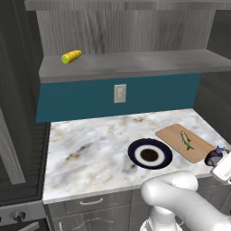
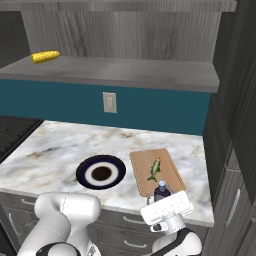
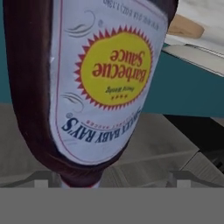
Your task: Pick the fish from the plate and place it on the cutting board. Then pick the condiment bottle from the cabinet and place it next to the cutting board.
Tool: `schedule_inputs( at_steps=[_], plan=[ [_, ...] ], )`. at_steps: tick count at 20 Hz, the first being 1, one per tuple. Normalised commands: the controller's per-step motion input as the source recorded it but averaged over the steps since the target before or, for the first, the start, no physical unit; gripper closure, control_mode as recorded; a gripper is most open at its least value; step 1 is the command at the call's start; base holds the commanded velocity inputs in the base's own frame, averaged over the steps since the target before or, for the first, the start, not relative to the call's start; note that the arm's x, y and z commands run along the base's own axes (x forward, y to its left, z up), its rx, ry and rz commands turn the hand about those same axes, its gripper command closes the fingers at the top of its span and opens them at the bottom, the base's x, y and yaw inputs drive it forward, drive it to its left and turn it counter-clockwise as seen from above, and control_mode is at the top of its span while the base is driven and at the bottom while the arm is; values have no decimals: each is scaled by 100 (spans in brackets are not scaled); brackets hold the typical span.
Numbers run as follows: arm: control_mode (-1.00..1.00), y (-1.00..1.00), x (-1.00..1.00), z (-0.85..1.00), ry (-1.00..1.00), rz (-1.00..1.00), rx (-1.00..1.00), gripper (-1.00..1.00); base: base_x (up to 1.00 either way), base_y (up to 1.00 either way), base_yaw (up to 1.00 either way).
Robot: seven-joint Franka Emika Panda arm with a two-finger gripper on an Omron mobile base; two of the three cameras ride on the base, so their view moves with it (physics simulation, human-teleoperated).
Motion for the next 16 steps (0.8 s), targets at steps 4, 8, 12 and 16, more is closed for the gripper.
schedule_inputs(
  at_steps=[4, 8, 12, 16],
  plan=[
    [-100, 0, 0, 0, 0, 0, 0, -100, 0, 0, 0],
    [-100, 0, 0, 0, 0, 0, 0, -100, 0, 0, 0],
    [-100, -4, 0, 0, 0, 0, 0, -100, 0, 0, 0],
    [-100, -13, 0, 0, 0, 0, 0, -100, 0, 0, 0]
  ],
)
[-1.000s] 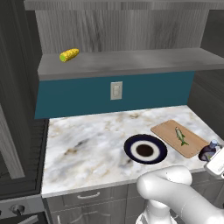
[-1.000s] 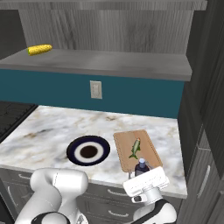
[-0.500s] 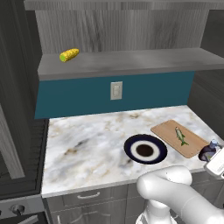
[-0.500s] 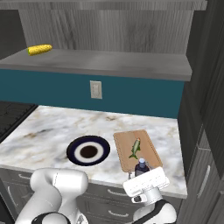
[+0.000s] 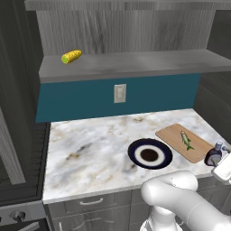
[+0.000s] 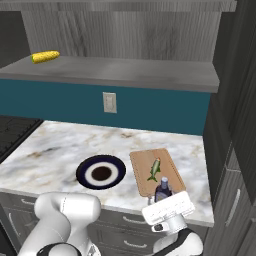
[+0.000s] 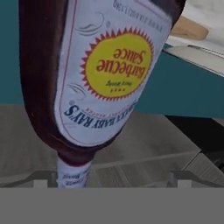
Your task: Pick the fish from the plate and place it on the cutting board. Then pick the condiment bottle from the cabinet and place it next to the cutting board.
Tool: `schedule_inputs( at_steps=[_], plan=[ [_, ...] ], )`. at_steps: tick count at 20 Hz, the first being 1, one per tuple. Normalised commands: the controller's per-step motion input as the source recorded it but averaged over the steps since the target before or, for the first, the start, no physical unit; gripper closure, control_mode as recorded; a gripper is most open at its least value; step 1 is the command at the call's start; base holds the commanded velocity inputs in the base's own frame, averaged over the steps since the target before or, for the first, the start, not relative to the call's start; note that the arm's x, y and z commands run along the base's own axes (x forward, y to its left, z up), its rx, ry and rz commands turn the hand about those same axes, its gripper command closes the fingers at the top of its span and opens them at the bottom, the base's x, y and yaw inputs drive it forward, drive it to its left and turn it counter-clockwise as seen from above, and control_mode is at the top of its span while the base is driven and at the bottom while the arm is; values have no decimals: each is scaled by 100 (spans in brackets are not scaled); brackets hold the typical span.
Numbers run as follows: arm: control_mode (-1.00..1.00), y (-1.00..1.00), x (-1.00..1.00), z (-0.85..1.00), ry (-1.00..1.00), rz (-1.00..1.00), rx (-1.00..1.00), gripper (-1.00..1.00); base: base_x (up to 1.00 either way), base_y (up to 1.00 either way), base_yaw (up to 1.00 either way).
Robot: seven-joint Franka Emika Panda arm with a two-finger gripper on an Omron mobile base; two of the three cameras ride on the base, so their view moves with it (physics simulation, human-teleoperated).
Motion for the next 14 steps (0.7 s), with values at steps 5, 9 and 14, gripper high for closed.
schedule_inputs(
  at_steps=[5, 9, 14],
  plan=[
    [-100, -19, 0, 0, 0, 0, 0, -100, 0, 0, 0],
    [-100, -15, 0, 0, 0, 0, 0, -100, 0, 0, 0],
    [-100, -13, -12, 0, 0, 0, 0, -100, 0, 0, 0]
  ],
)
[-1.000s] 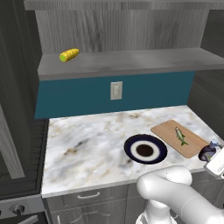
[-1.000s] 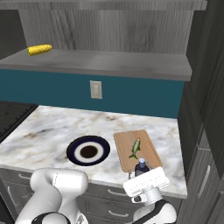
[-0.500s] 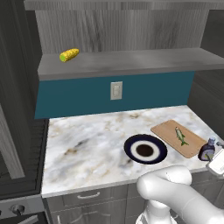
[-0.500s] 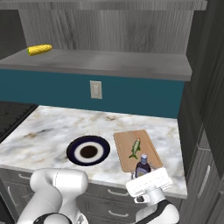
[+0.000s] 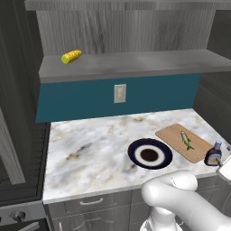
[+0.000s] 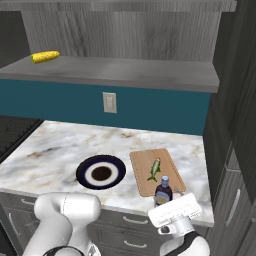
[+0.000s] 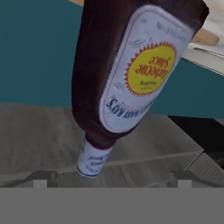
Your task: Pick the fish from the plate and place it on the cutting board. Then pick the condiment bottle from the cabinet and place it next to the cutting board.
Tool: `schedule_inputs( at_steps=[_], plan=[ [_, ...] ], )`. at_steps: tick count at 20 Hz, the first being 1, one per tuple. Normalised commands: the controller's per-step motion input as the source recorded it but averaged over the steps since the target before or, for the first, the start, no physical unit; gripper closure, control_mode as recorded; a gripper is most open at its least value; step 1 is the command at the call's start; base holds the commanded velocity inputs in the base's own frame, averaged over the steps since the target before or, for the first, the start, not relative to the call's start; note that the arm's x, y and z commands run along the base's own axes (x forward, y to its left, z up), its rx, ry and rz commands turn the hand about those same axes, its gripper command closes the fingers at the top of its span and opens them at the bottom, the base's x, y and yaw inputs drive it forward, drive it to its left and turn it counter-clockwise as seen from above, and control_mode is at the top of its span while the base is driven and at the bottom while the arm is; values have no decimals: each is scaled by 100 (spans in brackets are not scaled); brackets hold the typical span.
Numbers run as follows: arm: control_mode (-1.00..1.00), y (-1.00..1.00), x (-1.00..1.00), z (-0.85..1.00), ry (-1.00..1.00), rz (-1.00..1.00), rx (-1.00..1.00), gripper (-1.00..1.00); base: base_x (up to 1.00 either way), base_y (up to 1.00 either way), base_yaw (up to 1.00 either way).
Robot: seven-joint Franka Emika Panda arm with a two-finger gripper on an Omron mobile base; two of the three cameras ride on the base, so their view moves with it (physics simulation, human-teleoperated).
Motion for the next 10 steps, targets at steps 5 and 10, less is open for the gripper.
schedule_inputs(
  at_steps=[5, 10],
  plan=[
    [-100, -17, -43, 0, 0, 0, 0, -100, 0, 0, 0],
    [-100, -24, -49, 0, 0, 0, 0, -100, 0, 0, 0]
  ],
)
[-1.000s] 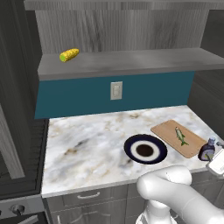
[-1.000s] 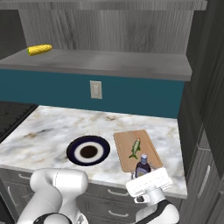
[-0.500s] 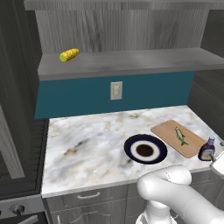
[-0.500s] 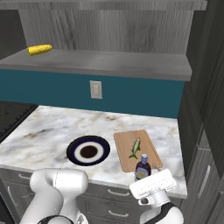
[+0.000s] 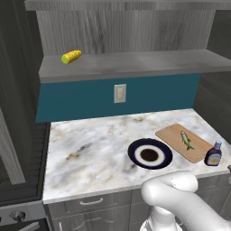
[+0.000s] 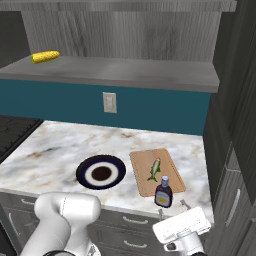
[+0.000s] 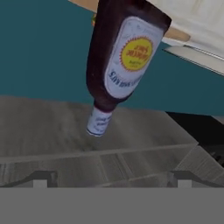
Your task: Pick the fish from the plate and place it on the cutting board. Then pick the condiment bottle from the cabinet and place it next to the cutting board.
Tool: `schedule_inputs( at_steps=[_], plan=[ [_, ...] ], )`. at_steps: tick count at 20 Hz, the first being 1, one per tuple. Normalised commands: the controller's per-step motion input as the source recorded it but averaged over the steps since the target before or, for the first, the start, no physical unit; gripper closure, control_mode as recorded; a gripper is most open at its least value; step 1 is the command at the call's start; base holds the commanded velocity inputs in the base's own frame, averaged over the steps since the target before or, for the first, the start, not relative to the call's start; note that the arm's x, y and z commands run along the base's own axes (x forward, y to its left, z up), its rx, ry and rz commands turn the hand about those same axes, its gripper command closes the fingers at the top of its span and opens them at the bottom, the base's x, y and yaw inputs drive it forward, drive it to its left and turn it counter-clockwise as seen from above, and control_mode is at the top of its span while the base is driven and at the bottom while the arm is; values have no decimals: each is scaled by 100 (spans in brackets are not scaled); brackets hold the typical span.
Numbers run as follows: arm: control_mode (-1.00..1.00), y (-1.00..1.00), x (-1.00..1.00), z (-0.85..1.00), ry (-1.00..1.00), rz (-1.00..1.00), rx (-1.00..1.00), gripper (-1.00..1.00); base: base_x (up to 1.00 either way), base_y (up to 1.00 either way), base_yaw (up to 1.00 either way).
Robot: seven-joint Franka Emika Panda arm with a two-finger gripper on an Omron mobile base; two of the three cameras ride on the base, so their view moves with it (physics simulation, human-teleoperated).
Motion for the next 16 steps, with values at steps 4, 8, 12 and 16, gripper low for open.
schedule_inputs(
  at_steps=[4, 8, 12, 16],
  plan=[
    [-100, -26, -52, 0, 0, 0, 0, -100, 0, 0, 0],
    [-100, -29, -51, 0, 0, 0, 0, -100, 0, 0, 0],
    [-100, -31, -50, 0, 0, 0, 0, -100, 0, 0, 0],
    [-100, -33, -47, 0, 0, 0, 0, -100, 0, 0, 0]
  ],
)
